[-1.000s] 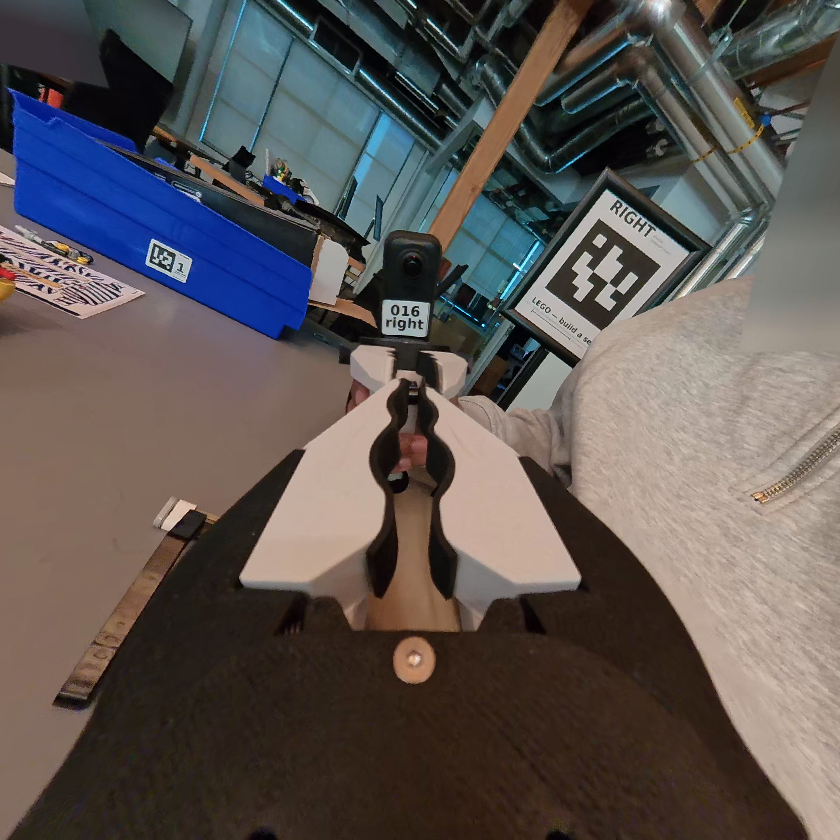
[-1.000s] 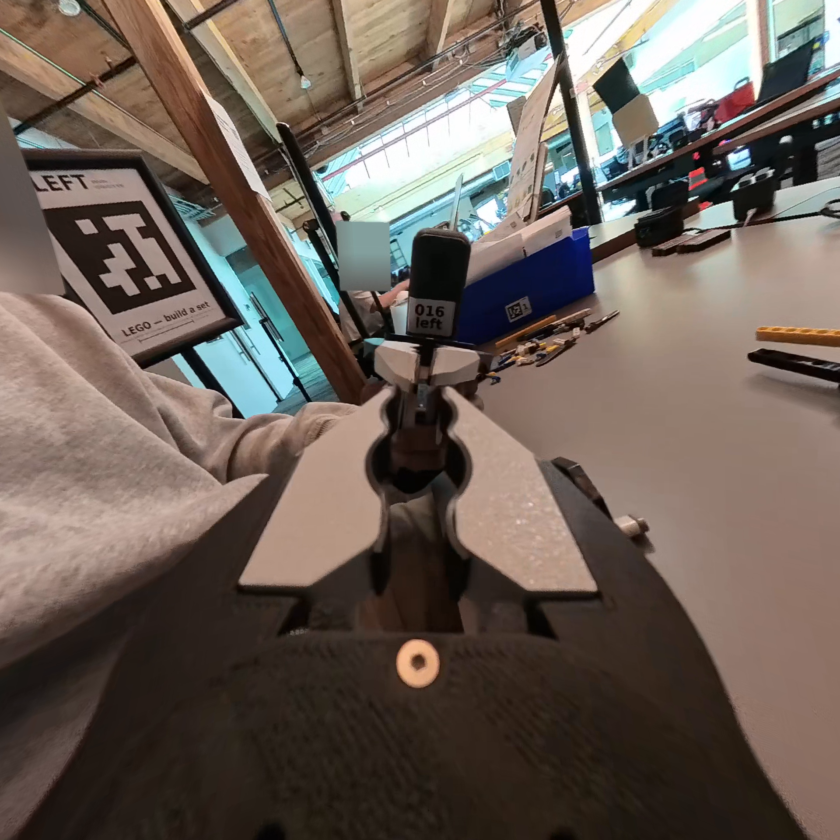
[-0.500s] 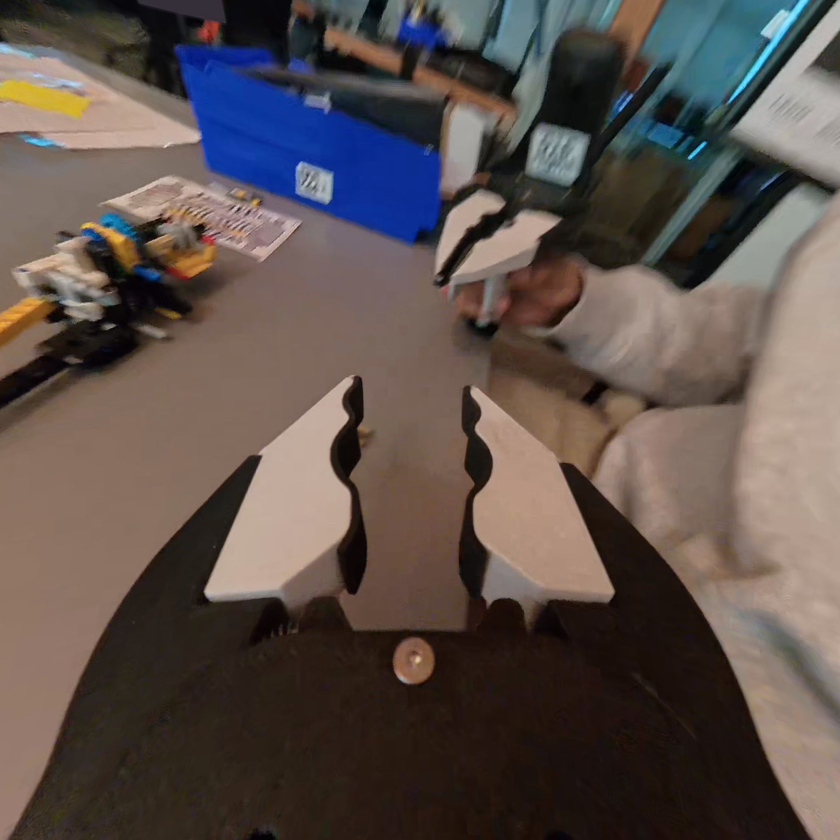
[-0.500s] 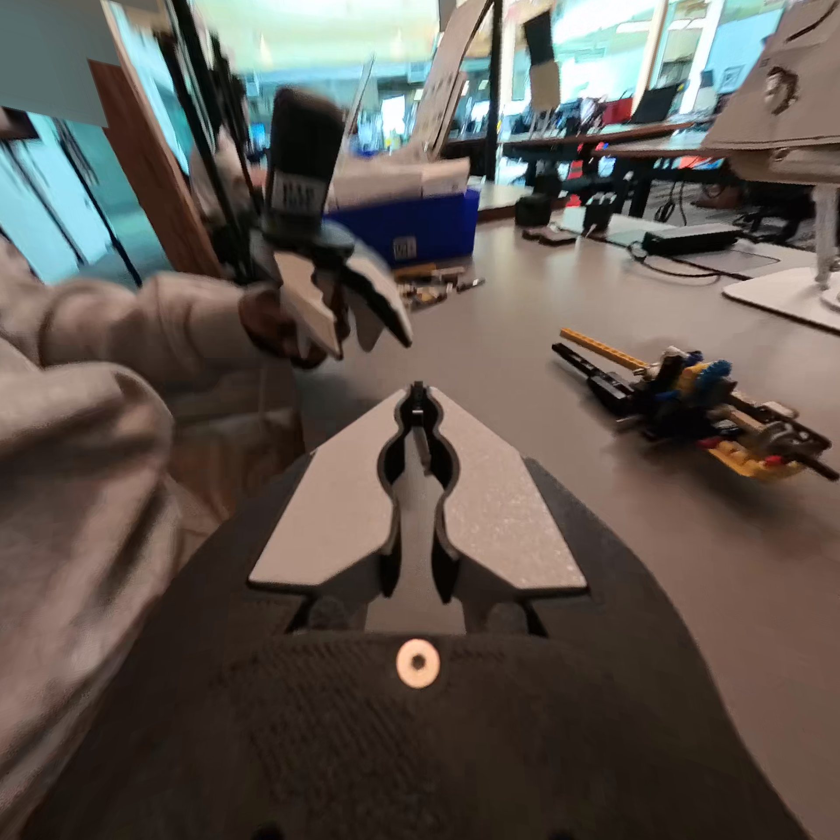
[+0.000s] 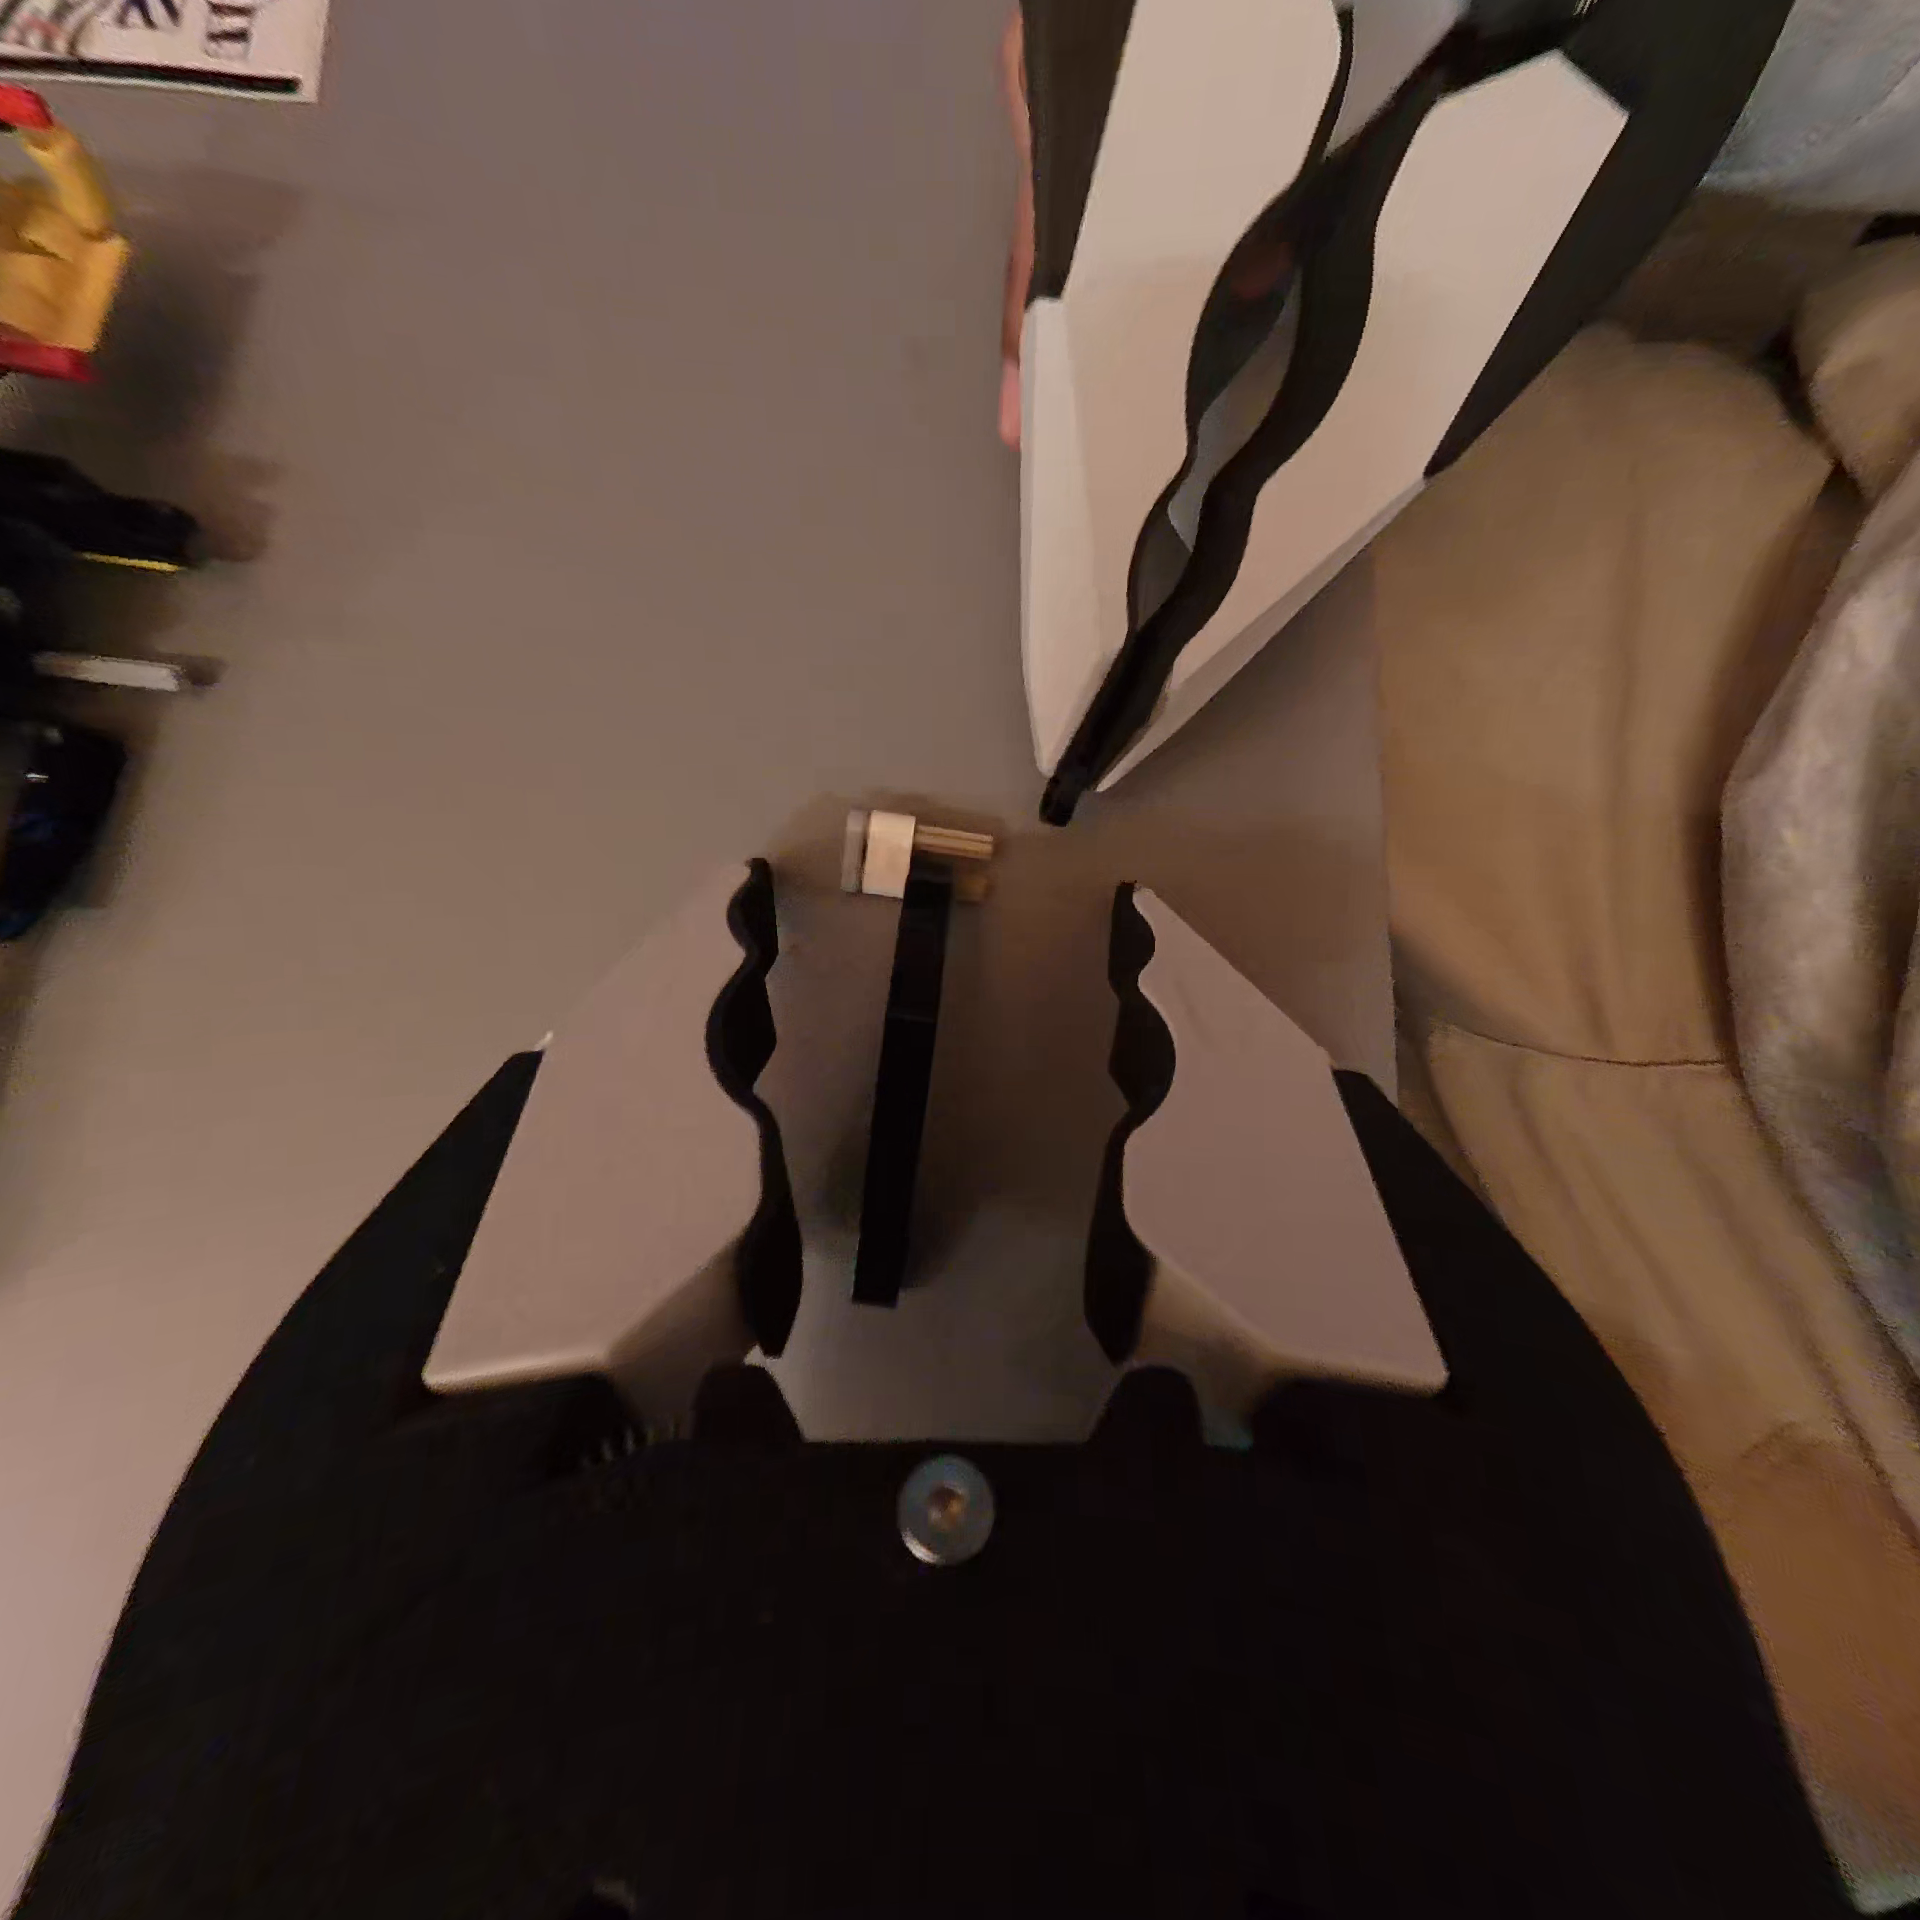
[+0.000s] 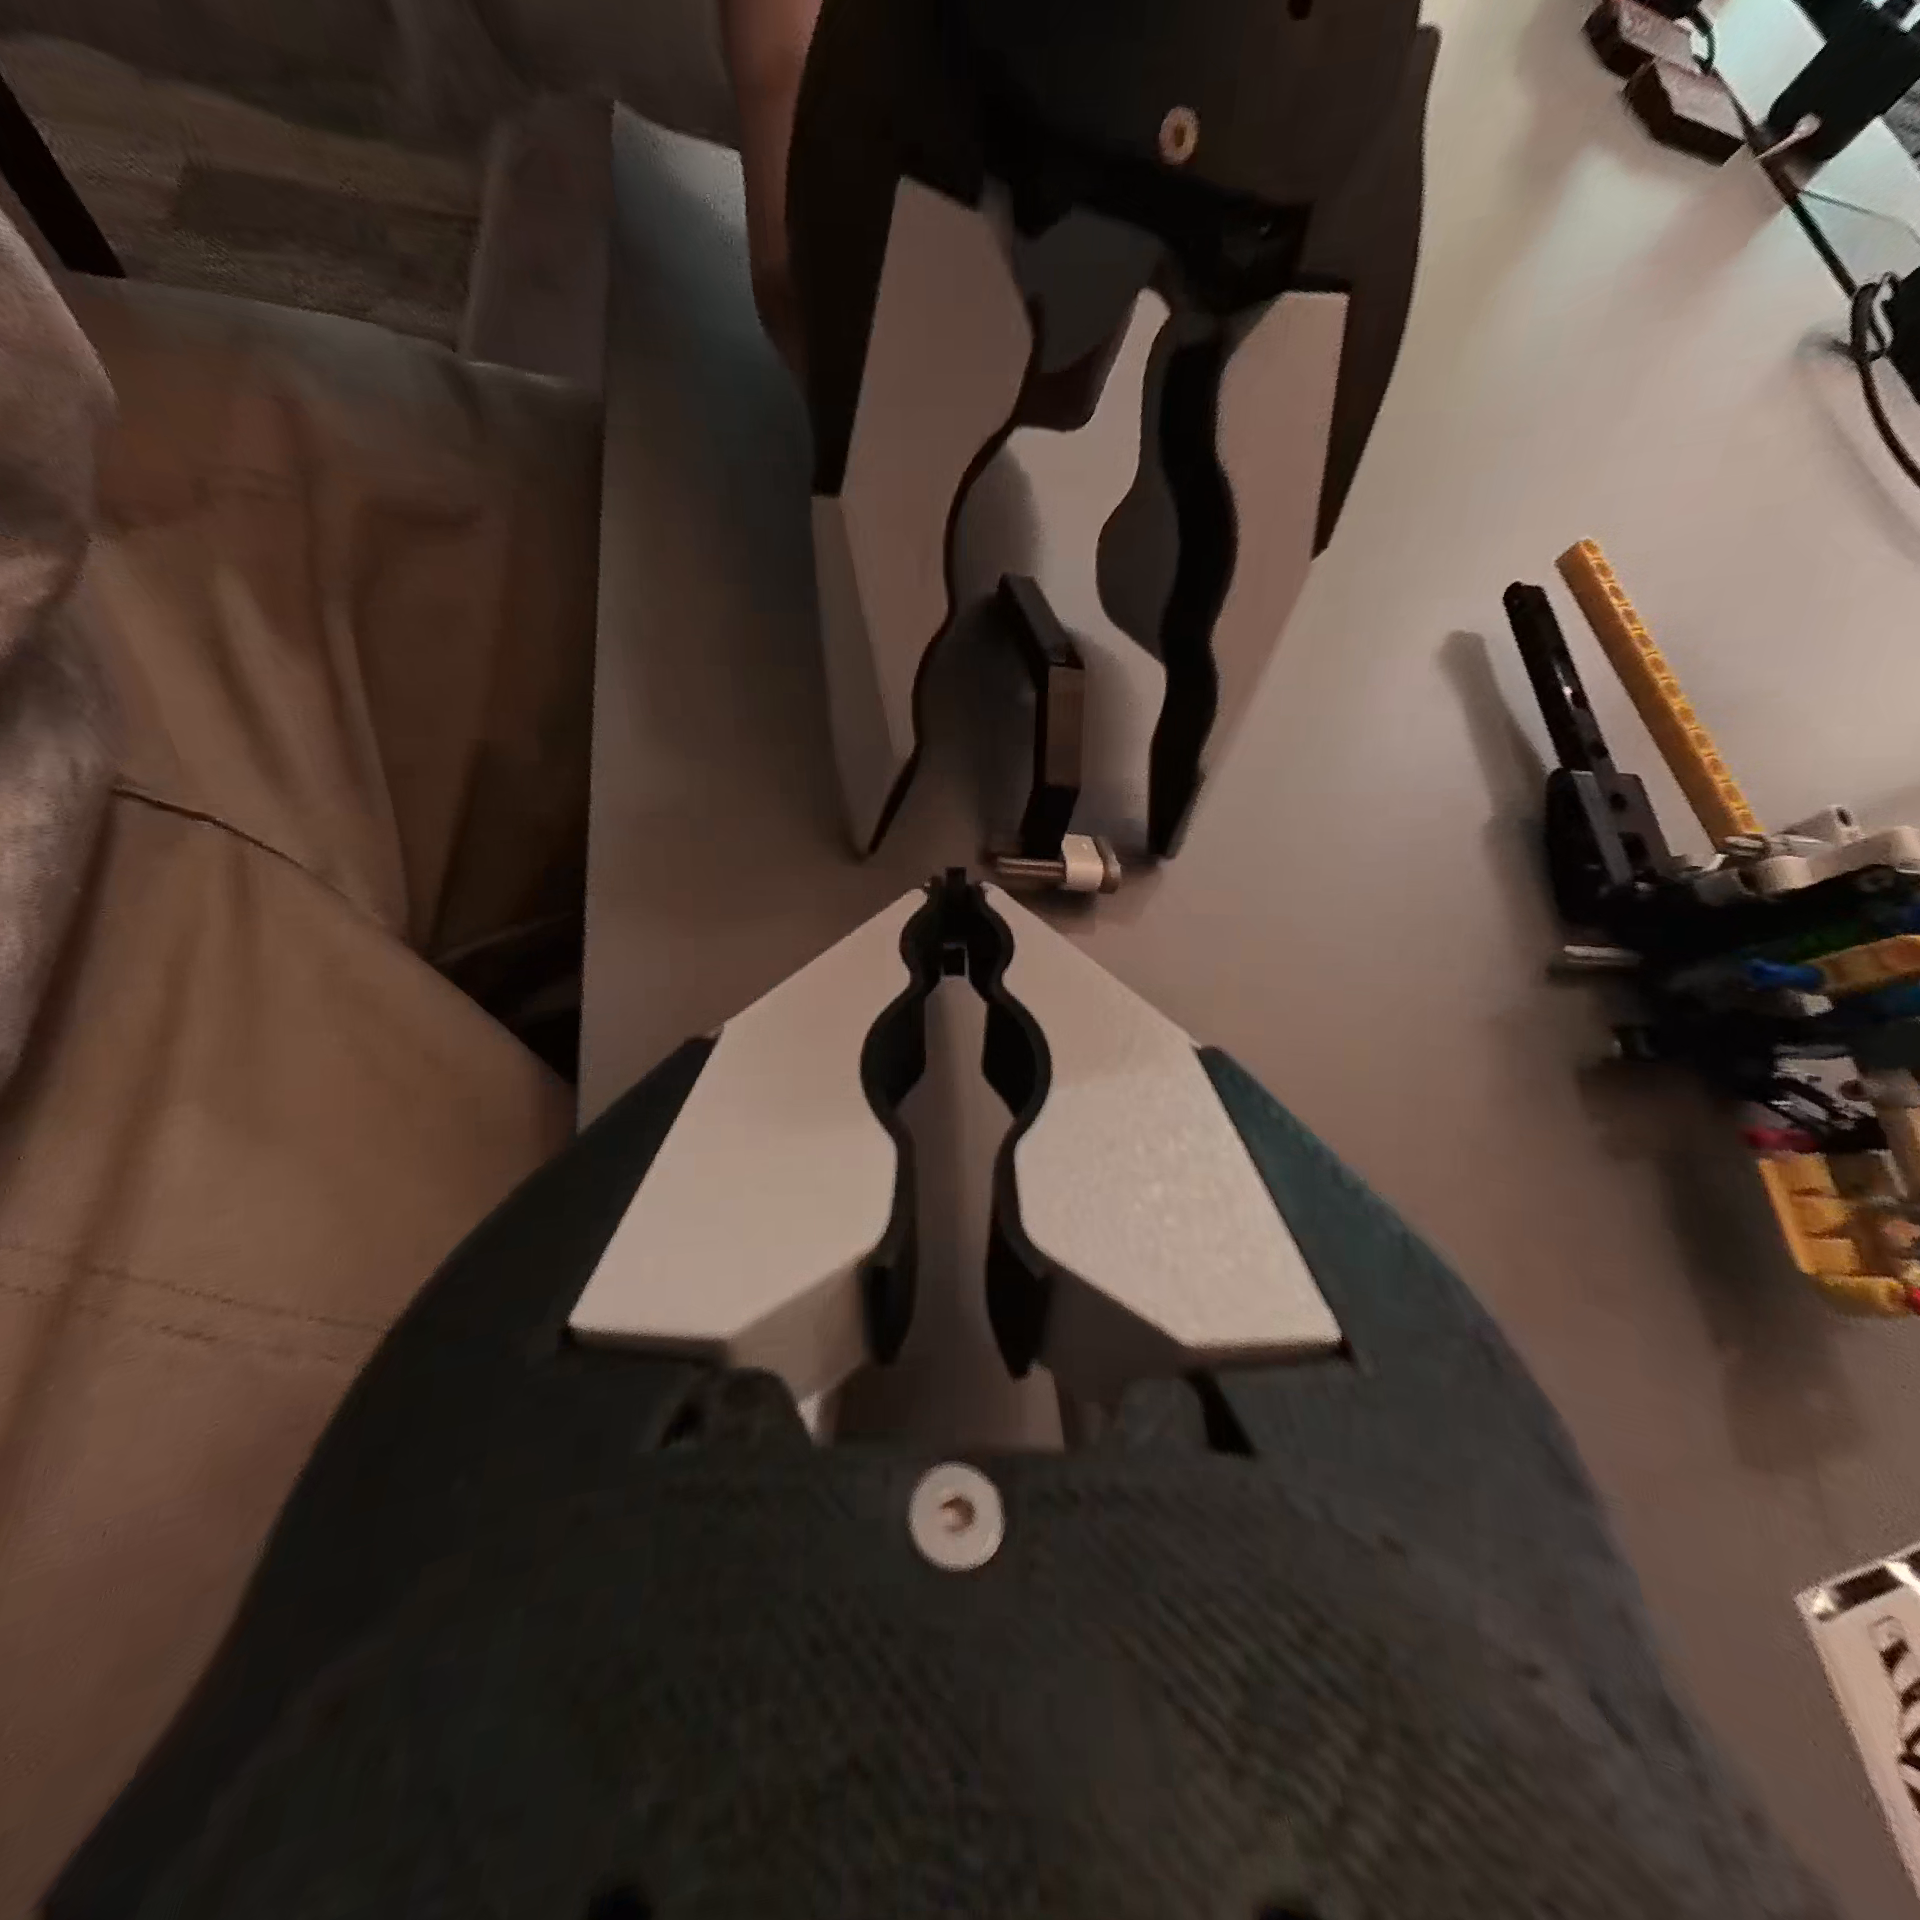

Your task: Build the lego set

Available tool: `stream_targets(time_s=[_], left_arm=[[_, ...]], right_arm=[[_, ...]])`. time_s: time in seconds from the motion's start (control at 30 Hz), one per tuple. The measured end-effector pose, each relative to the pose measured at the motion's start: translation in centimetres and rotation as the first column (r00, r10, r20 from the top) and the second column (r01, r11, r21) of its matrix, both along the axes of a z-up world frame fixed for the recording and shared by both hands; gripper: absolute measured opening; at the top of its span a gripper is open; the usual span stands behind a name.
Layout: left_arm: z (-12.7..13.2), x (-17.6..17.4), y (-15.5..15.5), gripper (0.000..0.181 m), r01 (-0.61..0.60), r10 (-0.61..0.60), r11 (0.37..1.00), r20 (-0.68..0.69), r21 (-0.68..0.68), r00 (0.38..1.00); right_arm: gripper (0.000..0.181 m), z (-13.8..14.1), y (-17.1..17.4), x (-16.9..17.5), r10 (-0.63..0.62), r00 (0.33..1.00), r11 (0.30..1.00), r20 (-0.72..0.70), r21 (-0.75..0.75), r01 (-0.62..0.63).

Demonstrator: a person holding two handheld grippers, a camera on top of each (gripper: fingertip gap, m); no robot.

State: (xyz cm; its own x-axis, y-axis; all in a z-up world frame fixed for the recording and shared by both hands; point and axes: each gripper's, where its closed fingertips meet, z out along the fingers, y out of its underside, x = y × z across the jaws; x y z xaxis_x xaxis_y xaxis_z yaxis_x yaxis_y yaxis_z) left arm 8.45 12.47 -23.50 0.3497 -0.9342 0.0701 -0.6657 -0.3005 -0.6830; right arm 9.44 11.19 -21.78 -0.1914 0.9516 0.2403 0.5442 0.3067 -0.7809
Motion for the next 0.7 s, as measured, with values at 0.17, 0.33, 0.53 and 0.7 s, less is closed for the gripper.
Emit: stream_targets(time_s=[0.17, 0.33, 0.53, 0.7], left_arm=[[-0.06, 0.85, 0.32, 0.061, 0.006, -0.007, 1.0, 0.04, 0.007, 0.999], [-0.05, 1.0, 0.03, 0.052, 0.025, -0.026, 1.0, 0.038, 0.014, 0.999], [-0.02, 0.95, 0.07, 0.048, 0.01, -0.01, 1.0, 0.043, 0.007, 0.999], [-0.02, 0.91, 0.13, 0.044, 0.004, -0.004, 1.0, 0.043, 0.008, 0.999]], right_arm=[[0.002, -0.1, 0.14, -0.19, -0.009, 1.0, 1.0, 0.006, 0.009, 0.009], [0.002, -0.08, 0.36, -0.29, -0.018, 1.0, 0.999, 0.01, -0.033, 0.018], [0.002, -0.74, 0.34, -0.6, -0.004, 0.999, 0.999, 0.053, -0.039, 0.006], [0.002, 0.11, 0.39, -0.79, -0.008, 1.0, 0.998, 0.005, -0.059, 0.008]])
